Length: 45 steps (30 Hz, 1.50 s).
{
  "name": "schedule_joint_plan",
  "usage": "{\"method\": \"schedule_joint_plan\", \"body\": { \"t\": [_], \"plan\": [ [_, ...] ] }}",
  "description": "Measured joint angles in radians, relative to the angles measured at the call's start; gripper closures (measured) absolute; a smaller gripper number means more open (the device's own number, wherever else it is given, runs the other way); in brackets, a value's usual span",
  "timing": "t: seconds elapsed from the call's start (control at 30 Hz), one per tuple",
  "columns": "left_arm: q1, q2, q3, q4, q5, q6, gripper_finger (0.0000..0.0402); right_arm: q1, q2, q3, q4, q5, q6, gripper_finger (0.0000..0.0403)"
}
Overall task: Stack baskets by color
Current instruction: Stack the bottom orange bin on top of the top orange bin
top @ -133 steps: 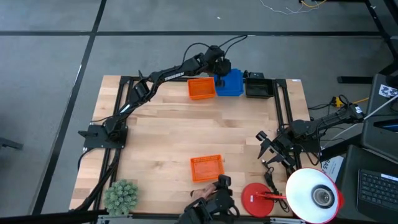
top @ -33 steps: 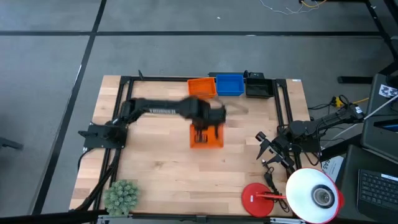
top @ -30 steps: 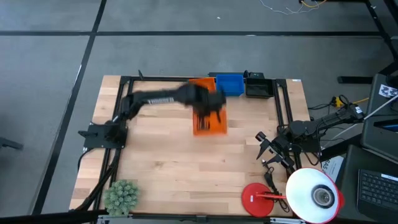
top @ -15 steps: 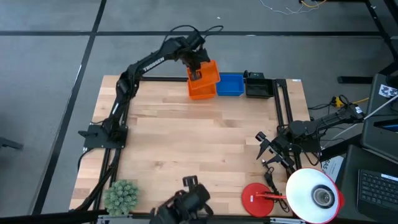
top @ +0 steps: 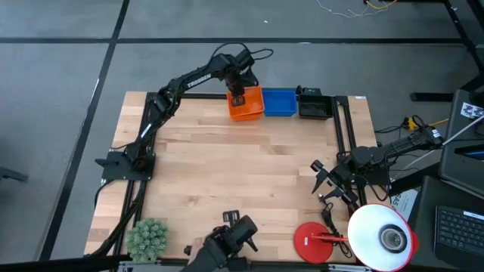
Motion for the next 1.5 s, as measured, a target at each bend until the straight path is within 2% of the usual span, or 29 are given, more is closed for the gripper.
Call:
{"method": "schedule_joint_plan", "body": {
  "t": [0.43,0.87,1.03,1.13,1.2,1.37,1.5],
  "plan": [
    [0.009,0.013,-0.026,-0.01,-0.043,0.024,0.04,0.0,0.0,0.0,-0.01,0.0,-0.001,0.0235],
    [-0.019,0.011,-0.024,-0.005,-0.045,0.018,0.0323,0.0,0.0,0.0,-0.014,0.0,-0.001,0.0235],
    [-0.039,0.01,0.03,-0.021,-0.125,0.015,0.0315,0.0,0.0,0.0,-0.014,0.0,-0.001,0.0235],
    [-0.059,0.01,0.072,-0.033,-0.132,-0.013,0.0316,0.0,0.0,0.0,-0.015,0.0,-0.001,0.0235],
    [-0.082,-0.008,0.067,-0.02,-0.107,-0.045,0.0316,0.0,0.0,0.0,-0.015,0.0,-0.001,0.0235],
    [-0.15,-0.02,0.061,-0.115,0.137,-0.175,0.0315,0.0,0.001,0.0,-0.024,0.0,0.0,0.0235],
    [-0.192,-0.003,-0.037,-0.058,0.158,-0.218,0.032,0.0,0.001,0.0,-0.024,0.0,0.001,0.0235]
  ]
}}
